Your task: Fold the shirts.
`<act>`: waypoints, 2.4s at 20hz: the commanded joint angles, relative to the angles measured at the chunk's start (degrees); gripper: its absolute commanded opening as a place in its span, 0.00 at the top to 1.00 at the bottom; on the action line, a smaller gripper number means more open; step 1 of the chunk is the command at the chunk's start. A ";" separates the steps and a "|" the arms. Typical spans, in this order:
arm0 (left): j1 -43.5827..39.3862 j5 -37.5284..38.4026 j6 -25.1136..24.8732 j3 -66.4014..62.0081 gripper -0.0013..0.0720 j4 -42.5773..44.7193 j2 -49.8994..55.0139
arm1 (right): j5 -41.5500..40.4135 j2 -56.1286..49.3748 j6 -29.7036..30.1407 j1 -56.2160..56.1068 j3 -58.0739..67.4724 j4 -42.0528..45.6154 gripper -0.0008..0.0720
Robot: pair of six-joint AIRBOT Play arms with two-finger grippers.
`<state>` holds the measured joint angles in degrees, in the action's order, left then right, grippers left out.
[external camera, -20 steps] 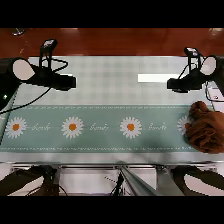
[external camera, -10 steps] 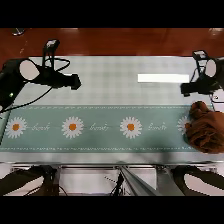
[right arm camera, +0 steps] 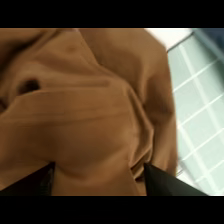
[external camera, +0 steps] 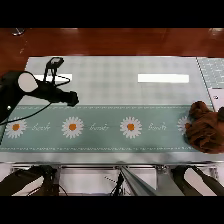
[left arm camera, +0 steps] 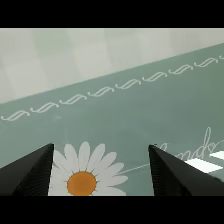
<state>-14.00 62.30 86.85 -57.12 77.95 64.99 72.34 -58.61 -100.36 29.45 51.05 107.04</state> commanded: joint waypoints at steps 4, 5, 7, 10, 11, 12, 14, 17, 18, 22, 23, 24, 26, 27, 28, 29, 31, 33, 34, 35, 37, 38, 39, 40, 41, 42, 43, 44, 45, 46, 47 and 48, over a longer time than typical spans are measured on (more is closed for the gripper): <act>0.74 -4.11 2.29 10.34 0.02 -0.92 -2.27 | -11.10 -3.87 2.84 12.52 -8.68 -10.10 0.11; 0.76 -4.17 2.99 10.38 0.02 -1.03 -2.27 | -11.02 -5.73 3.61 12.52 -8.68 -10.80 0.11; 0.76 -4.52 4.57 10.38 0.02 -1.05 -2.27 | -10.88 -9.44 5.25 12.52 -8.68 -12.81 0.14; 0.76 -4.50 4.55 10.38 0.02 -1.95 -2.27 | -12.57 -11.21 7.72 12.50 -8.68 -17.73 0.17; 0.76 -4.50 4.52 10.38 0.02 -2.16 -2.27 | -13.49 -11.21 8.37 12.52 -8.66 -19.37 0.27; 0.76 -4.50 4.52 10.38 0.03 -2.40 -2.27 | -14.10 -11.21 9.79 12.50 -8.66 -21.38 0.44; 0.76 -4.50 4.48 10.34 0.02 -2.54 -2.29 | -14.47 -10.80 13.57 12.52 -8.02 -26.84 0.93; 0.87 -3.48 2.78 9.07 0.03 -2.05 -2.36 | -14.97 -7.04 18.03 12.50 -3.28 -37.35 0.94; 0.87 -2.27 1.09 7.93 0.03 -2.08 -2.36 | -15.06 -5.27 19.47 12.20 -0.20 -40.87 0.94; 0.87 0.24 -0.70 3.39 0.03 -2.05 -2.62 | -17.53 1.42 20.06 6.95 14.58 -48.78 0.94; 0.87 0.37 -0.70 2.51 0.03 -2.03 -2.80 | -18.43 3.15 20.04 4.76 18.12 -49.77 0.94; 0.87 0.35 -0.70 2.10 0.03 -2.03 -3.34 | -18.95 4.59 20.04 2.51 21.29 -50.07 0.94; 0.87 0.35 -0.72 2.73 0.03 -2.10 -5.05 | -18.78 6.93 20.02 -2.08 27.91 -50.03 0.94; 0.87 0.20 -0.72 3.98 0.03 -2.27 -6.19 | -18.78 8.04 20.00 -4.44 31.28 -50.18 0.94; 0.87 -0.35 -0.70 6.05 0.03 -3.23 -7.61 | -18.71 8.87 20.02 -6.64 34.38 -50.18 0.94; 0.87 -0.83 -0.74 8.26 0.03 -4.59 -8.96 | -18.43 9.55 20.06 -8.96 37.55 -50.14 0.94; 0.76 -1.11 -0.98 12.31 0.03 -6.91 -11.76 | -16.46 10.01 20.96 -13.64 44.13 -49.99 0.94; 0.76 -1.86 -2.01 15.04 0.03 -7.02 -14.19 | -14.91 10.01 21.97 -17.97 48.59 -49.96 0.94; 0.76 -2.05 -1.99 15.76 0.03 -7.02 -14.67 | -14.82 10.03 22.62 -20.00 49.72 -49.99 0.94; 0.76 -2.05 -1.97 16.02 0.03 -7.04 -14.62 | -14.49 10.03 22.71 -22.03 50.34 -49.99 0.94; 0.76 -2.43 -1.92 16.06 0.03 -7.08 -14.53 | -12.15 9.75 23.10 -25.83 50.36 -49.96 0.94; 0.76 -2.84 -1.92 16.06 0.03 -7.08 -14.53 | -10.03 9.25 23.12 -27.65 50.34 -49.94 0.94; 0.76 -3.30 -1.49 16.06 0.03 -7.08 -14.53 | -7.08 8.44 23.15 -29.88 50.25 -49.90 0.94; 0.76 -3.76 -1.05 16.06 0.03 -7.08 -14.53 | -3.69 7.41 23.12 -32.02 50.25 -49.86 0.94; 0.76 -4.09 -1.07 16.06 0.03 -7.19 -14.53 | 0.31 6.05 23.15 -34.53 50.25 -49.48 0.94; 0.76 -4.48 -1.11 16.06 0.03 -7.43 -14.53 | 3.50 4.68 23.15 -36.76 50.14 -48.94 0.94; 0.76 -4.94 -1.11 16.06 0.03 -7.50 -14.53 | 5.20 3.45 23.06 -39.30 49.11 -48.39 0.94; 0.76 -4.90 -1.11 16.06 0.03 -7.50 -14.49 | 5.09 2.56 23.04 -41.92 46.64 -48.35 0.94; 0.76 -4.85 -1.14 16.06 0.03 -7.50 -14.49 | 4.35 1.84 22.77 -44.30 43.43 -47.95 0.94; 0.76 -4.72 -1.11 16.06 0.03 -7.48 -14.49 | 2.95 1.11 22.40 -46.80 38.84 -47.80 0.94; 0.76 -4.70 -1.11 16.06 0.03 -7.50 -14.49 | 0.50 0.44 21.70 -48.92 33.79 -47.82 0.94; 0.76 -4.70 -1.11 16.06 0.03 -7.50 -14.49 | -3.43 -0.39 20.92 -51.32 27.87 -47.87 0.94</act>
<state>-13.19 57.84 85.73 -41.10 70.50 50.54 72.75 -56.80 -77.84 -15.33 89.65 58.78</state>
